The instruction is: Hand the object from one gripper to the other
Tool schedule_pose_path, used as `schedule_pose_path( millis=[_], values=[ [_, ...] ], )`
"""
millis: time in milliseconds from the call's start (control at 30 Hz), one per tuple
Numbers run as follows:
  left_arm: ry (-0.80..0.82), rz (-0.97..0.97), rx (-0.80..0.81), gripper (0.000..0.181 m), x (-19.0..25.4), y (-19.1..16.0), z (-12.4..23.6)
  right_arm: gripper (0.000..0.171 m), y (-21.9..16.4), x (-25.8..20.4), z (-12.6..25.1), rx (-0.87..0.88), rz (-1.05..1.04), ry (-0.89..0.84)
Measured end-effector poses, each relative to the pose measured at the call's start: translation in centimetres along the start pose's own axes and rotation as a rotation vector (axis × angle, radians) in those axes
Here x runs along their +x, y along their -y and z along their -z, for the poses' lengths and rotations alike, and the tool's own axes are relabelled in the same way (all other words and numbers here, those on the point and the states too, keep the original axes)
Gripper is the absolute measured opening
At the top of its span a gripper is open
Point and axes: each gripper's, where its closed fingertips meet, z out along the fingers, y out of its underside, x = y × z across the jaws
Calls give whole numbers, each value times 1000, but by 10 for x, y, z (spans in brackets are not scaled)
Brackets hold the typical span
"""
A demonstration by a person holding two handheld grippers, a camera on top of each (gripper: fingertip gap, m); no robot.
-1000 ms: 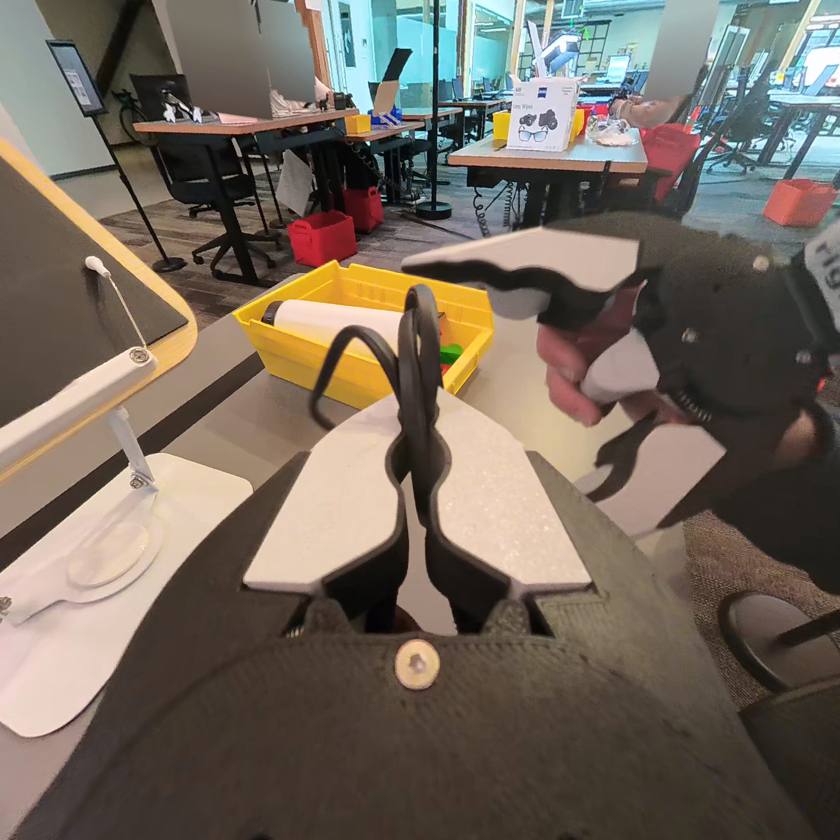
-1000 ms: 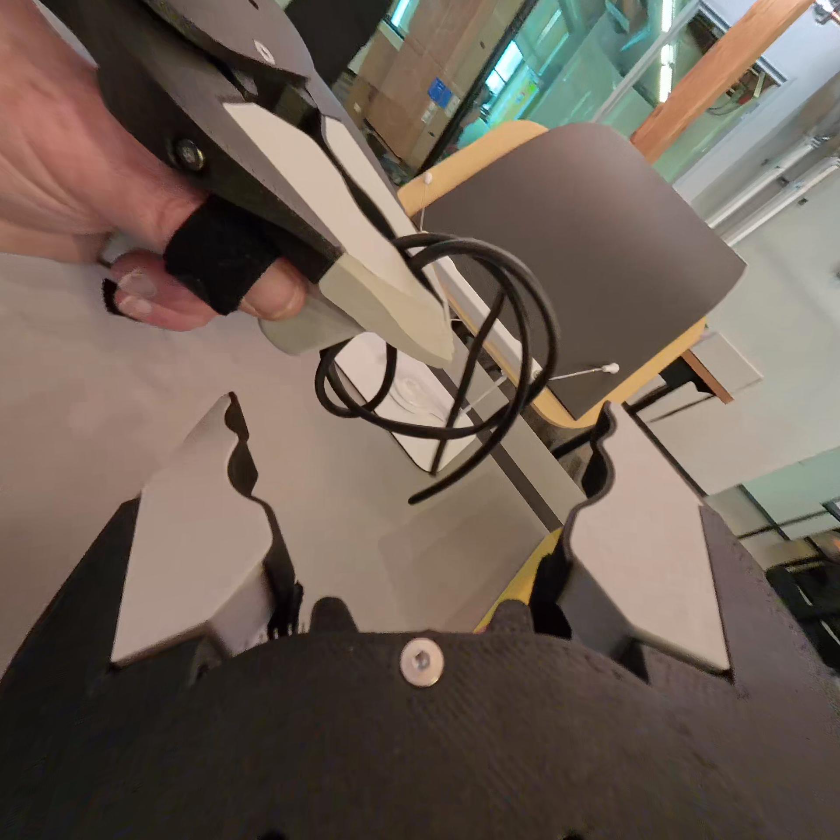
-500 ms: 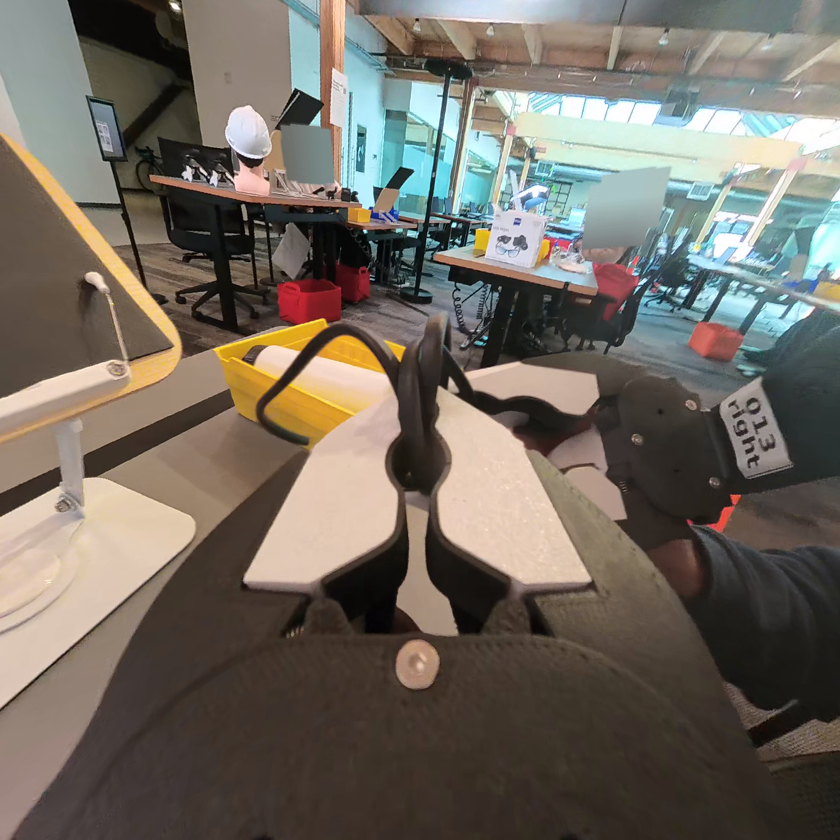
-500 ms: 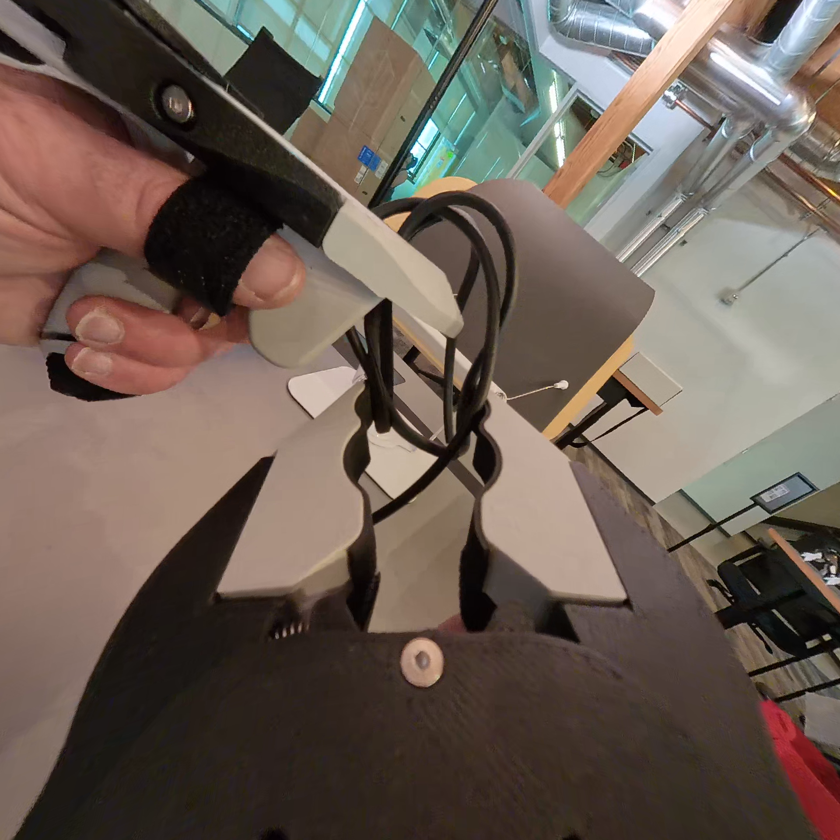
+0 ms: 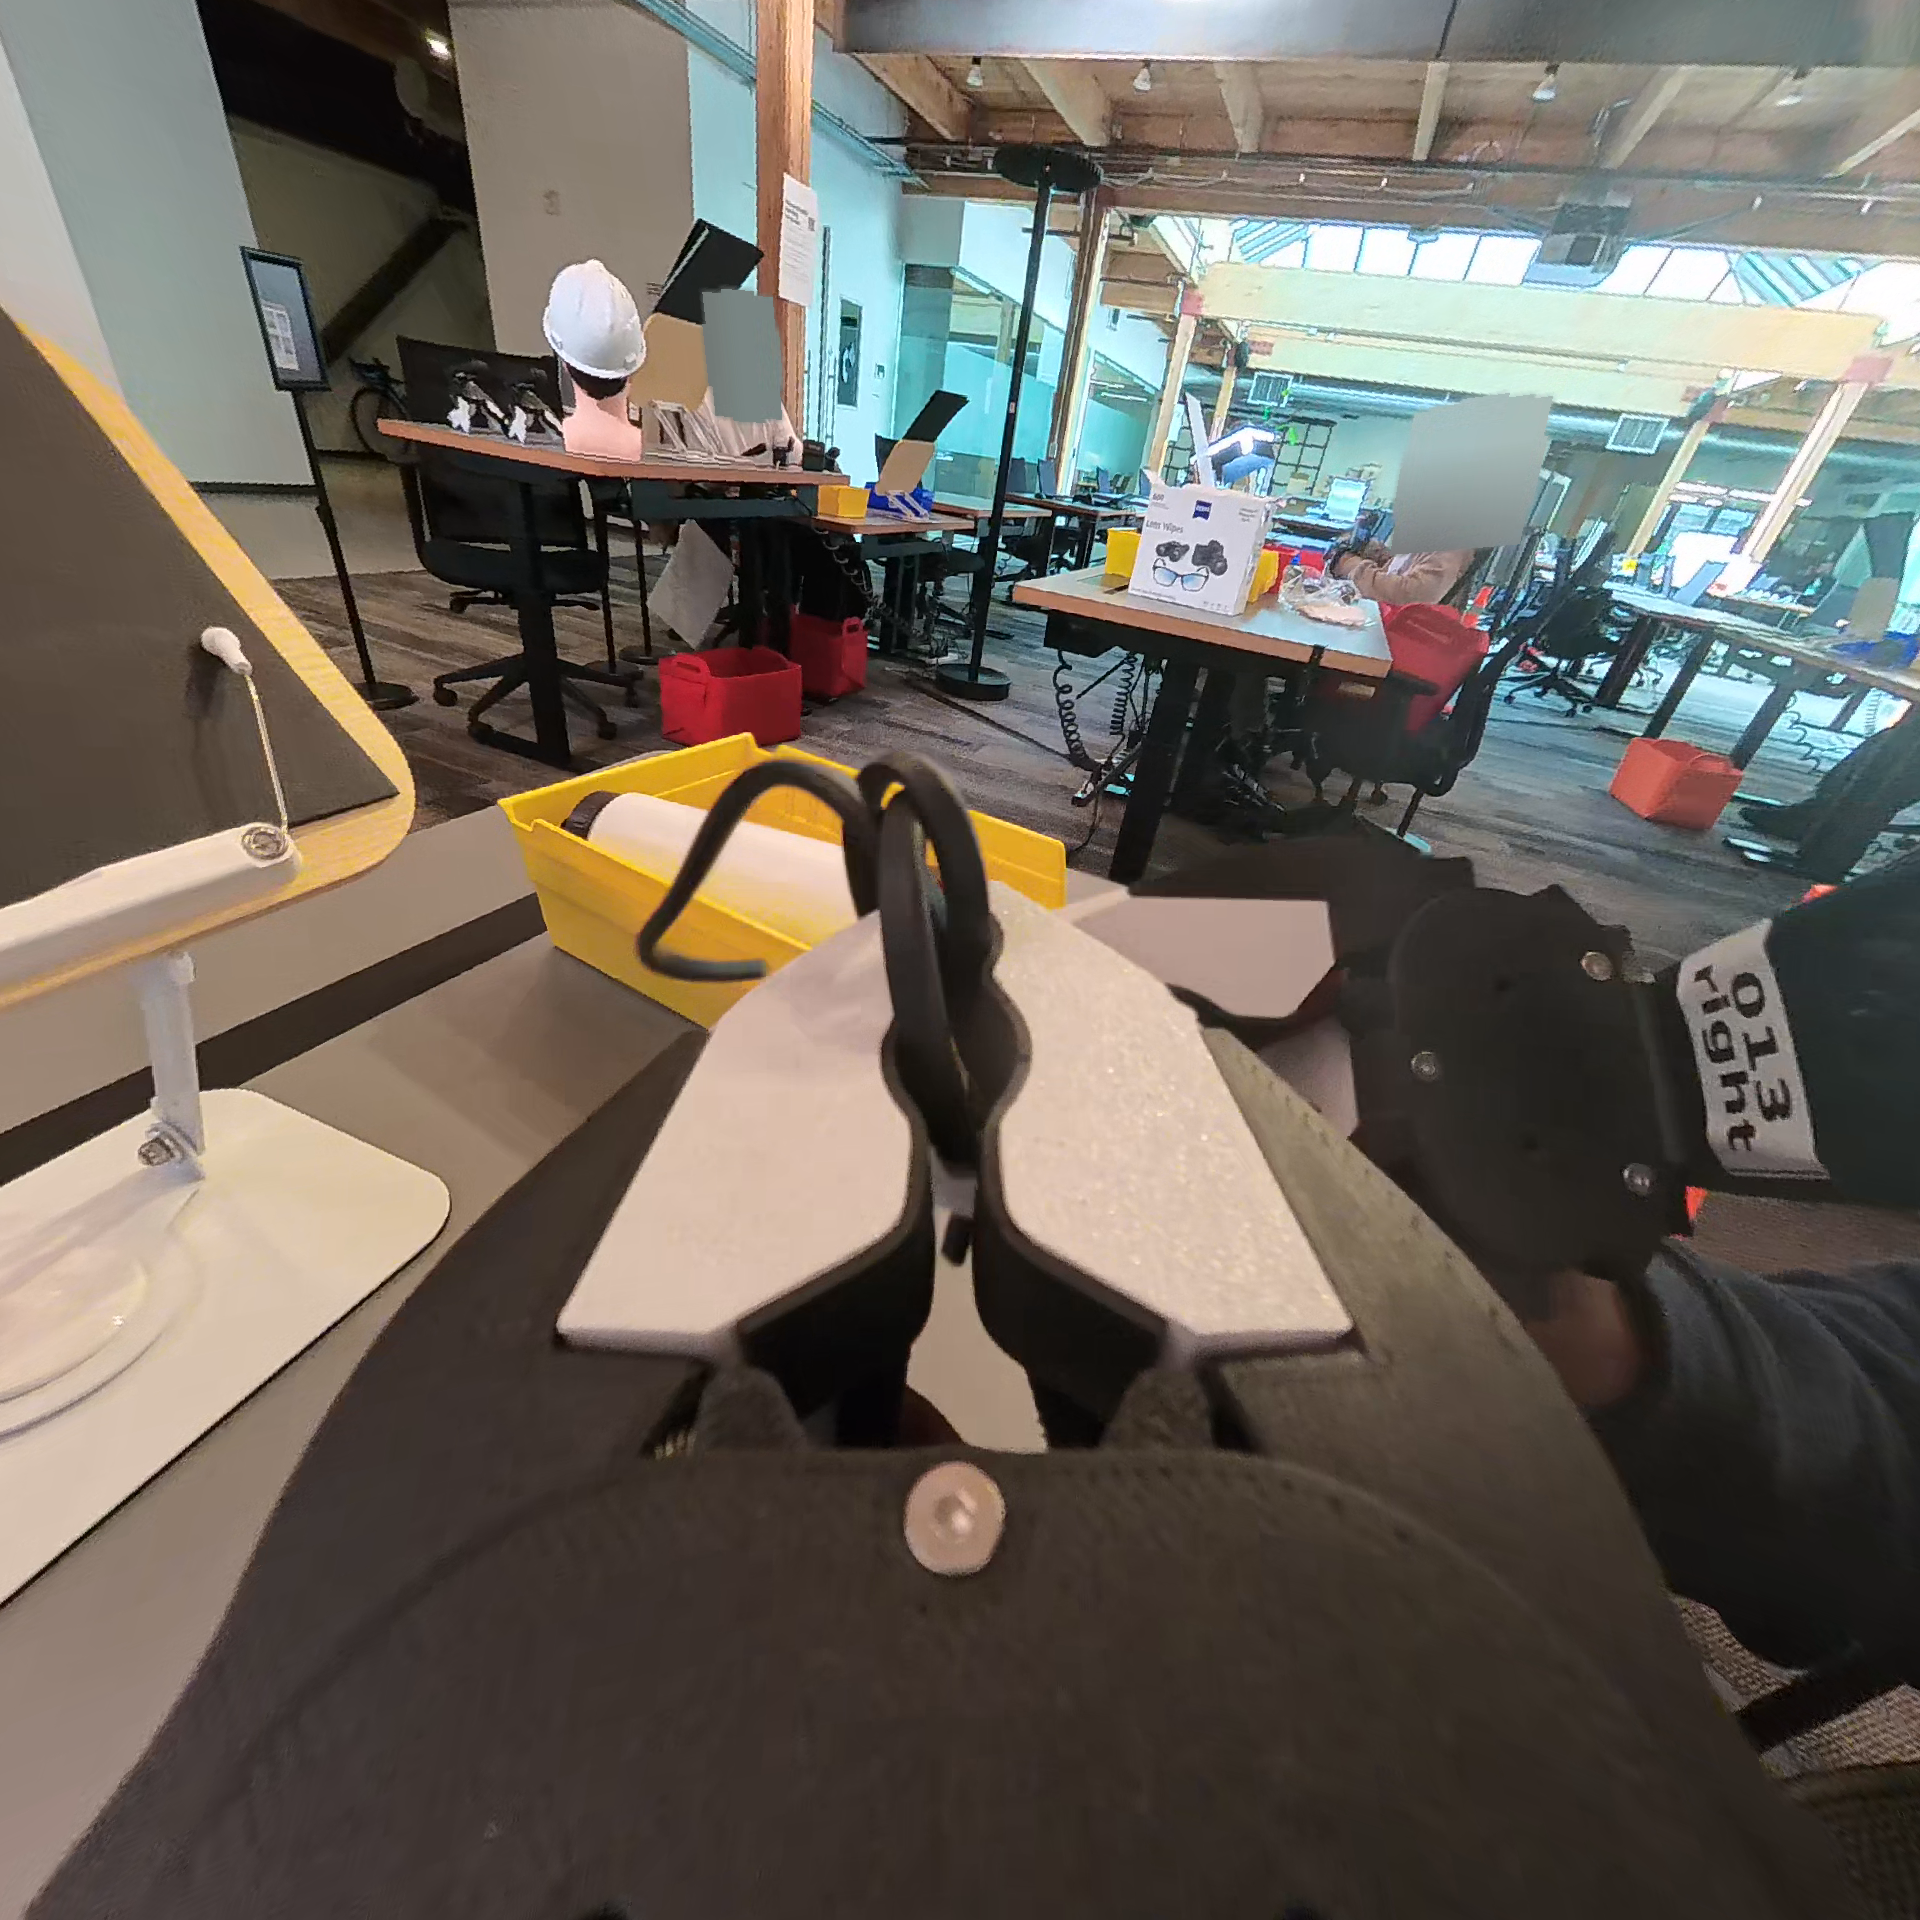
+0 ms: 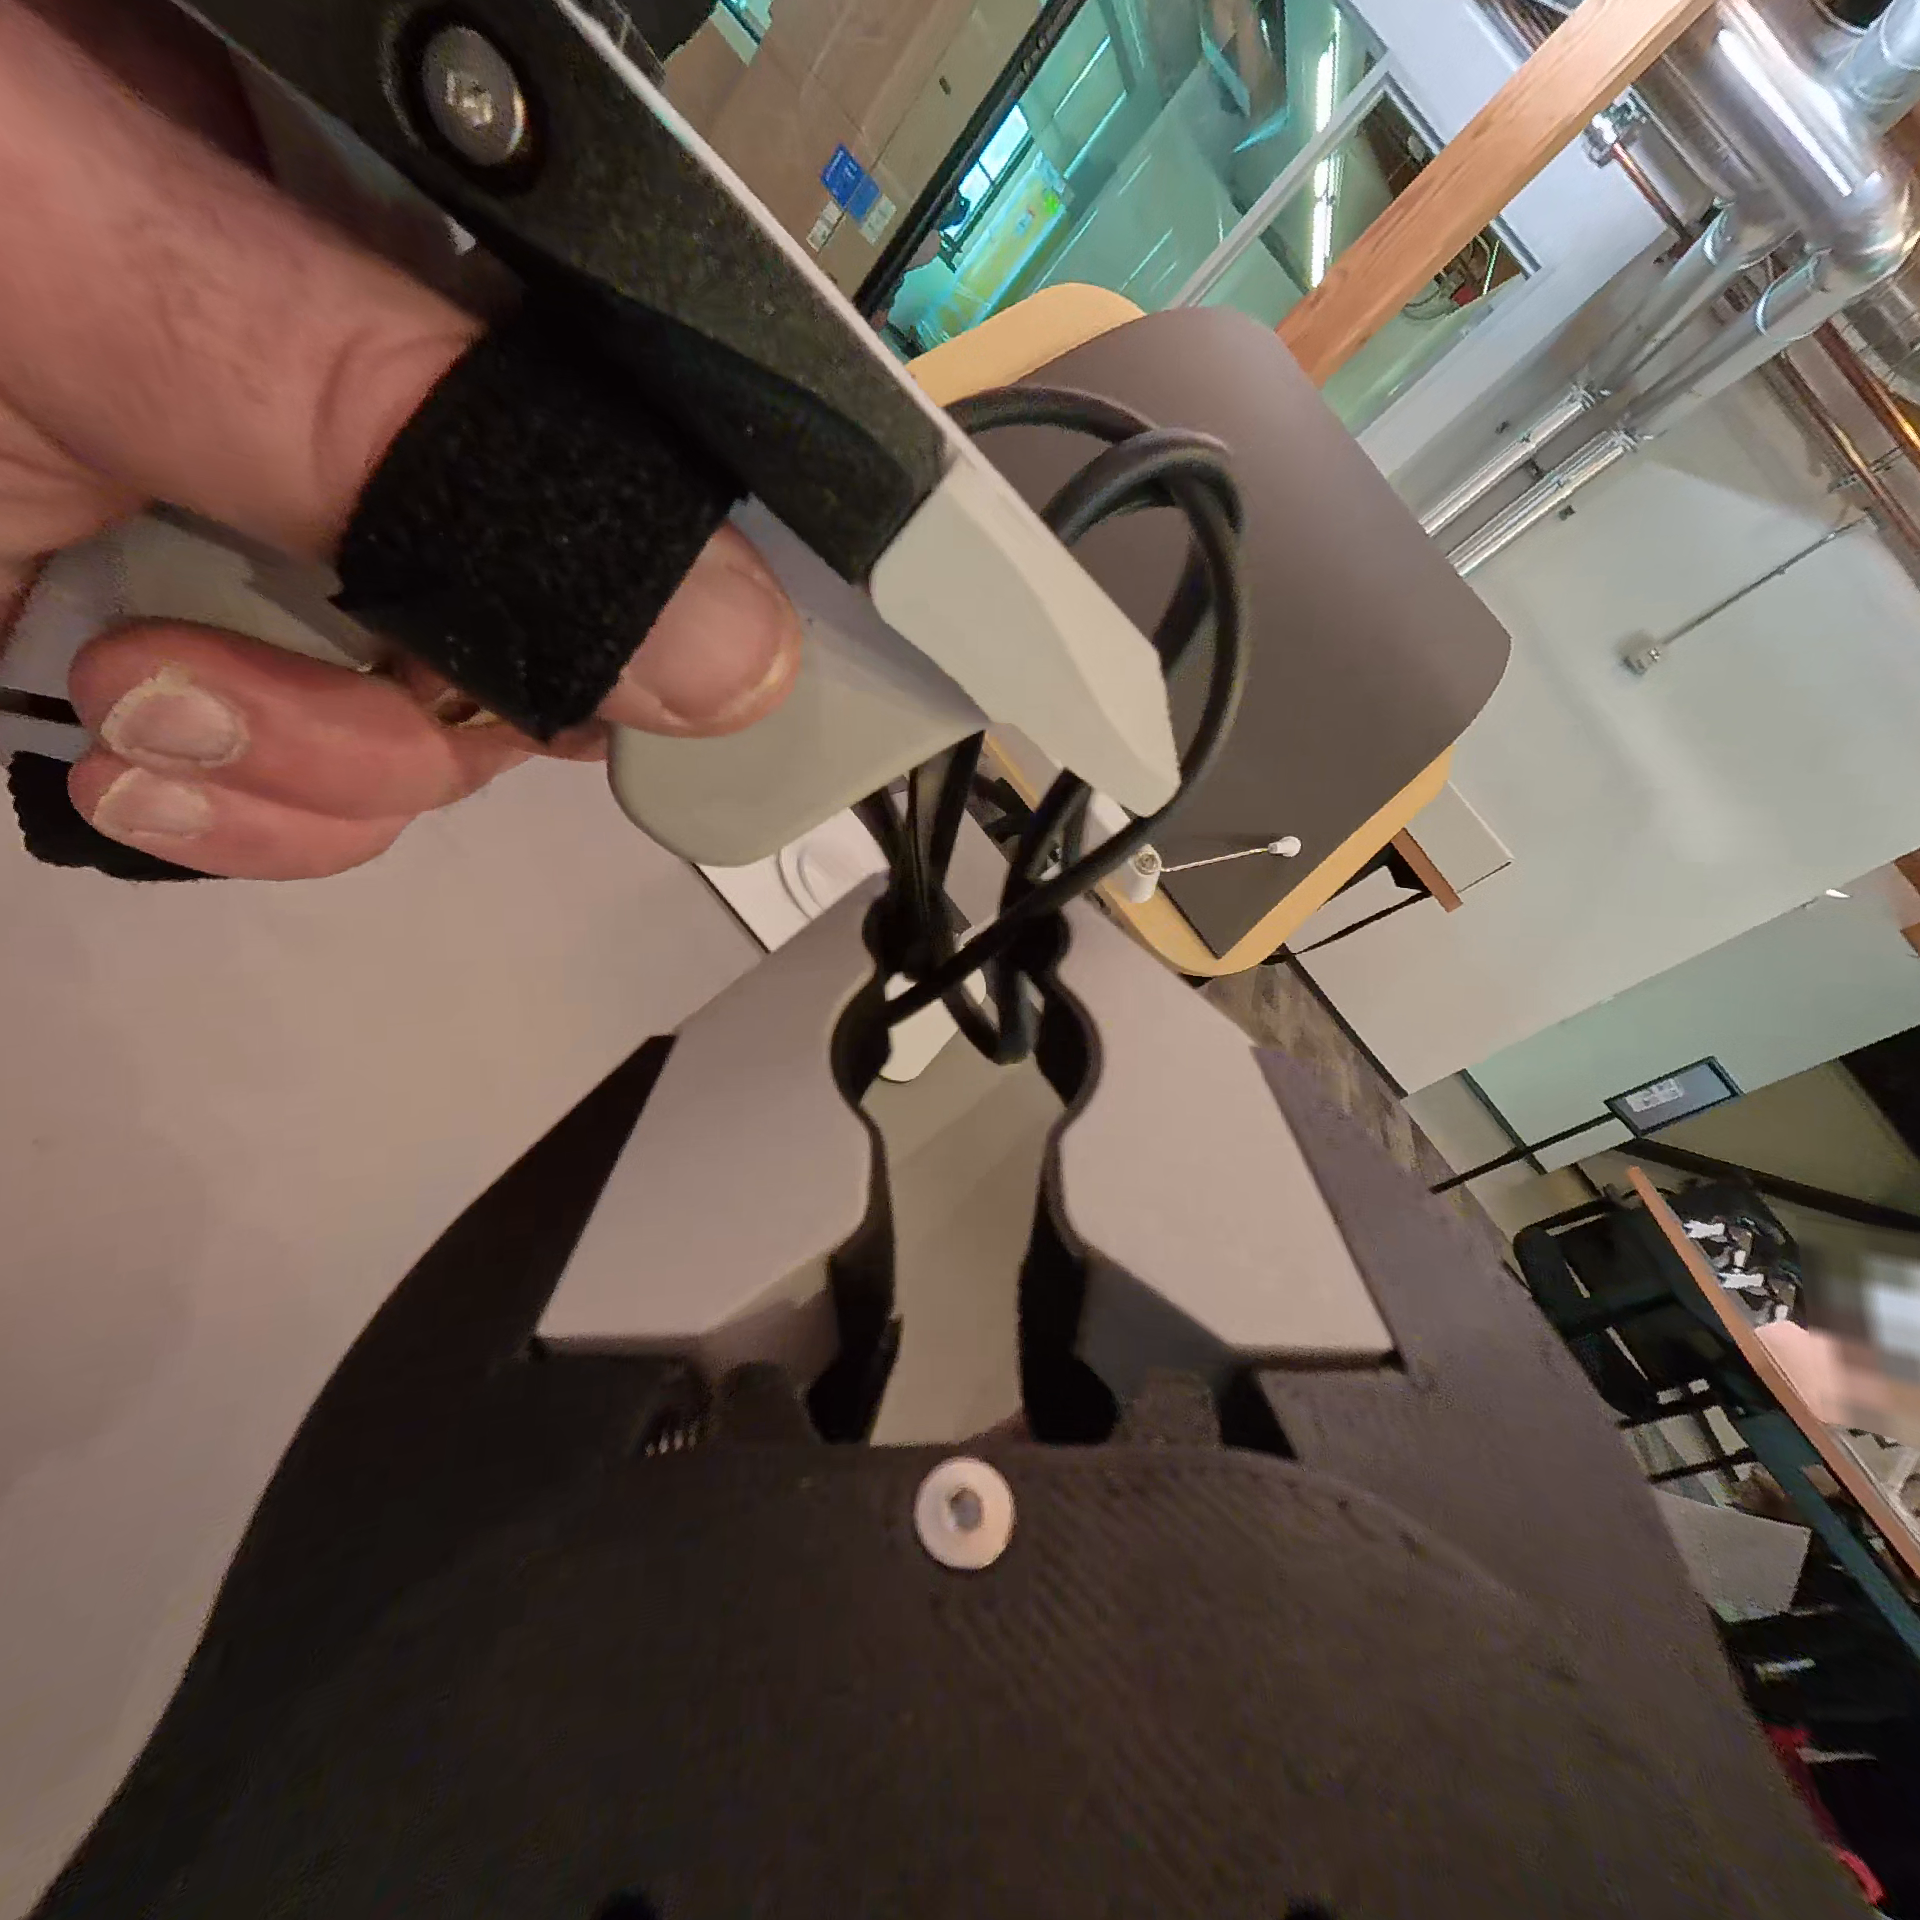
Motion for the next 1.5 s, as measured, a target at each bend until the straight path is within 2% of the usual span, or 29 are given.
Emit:
schedule_pose_path(
  millis=[33, 367, 667, 767, 833, 1033, 1267, 1400, 1500],
  values=[
    [4, 4, 1, 1, -1, 0, 1, 8, 0, 2, 1, 3, 7, -4],
    [-20, 46, 2, 1, -3, -1, 5, 5, 0, -4, 1, 28, -15, 90],
    [-57, 10, -7, 26, -2, -1, 10, 4, -5, -7, 2, 64, -116, 225],
    [-27, -106, -31, 39, -4, -3, 14, 4, -9, -4, 5, 68, -132, 268],
    [44, -259, -70, 59, -10, -7, 16, 4, -15, -1, 6, 42, -102, 279],
    [158, -680, -186, 77, -16, -7, 25, 4, -25, 3, 7, -24, -30, 337],
    [139, -749, -261, 83, -14, -3, 20, 4, -27, 5, 8, -61, 148, 284],
    [56, -713, -378, 81, -11, -20, 12, 4, -23, 3, 11, -59, 203, 271],
    [13, -752, -416, 71, -6, -26, 9, 4, -20, 2, 13, -53, 244, 265]
  ],
)
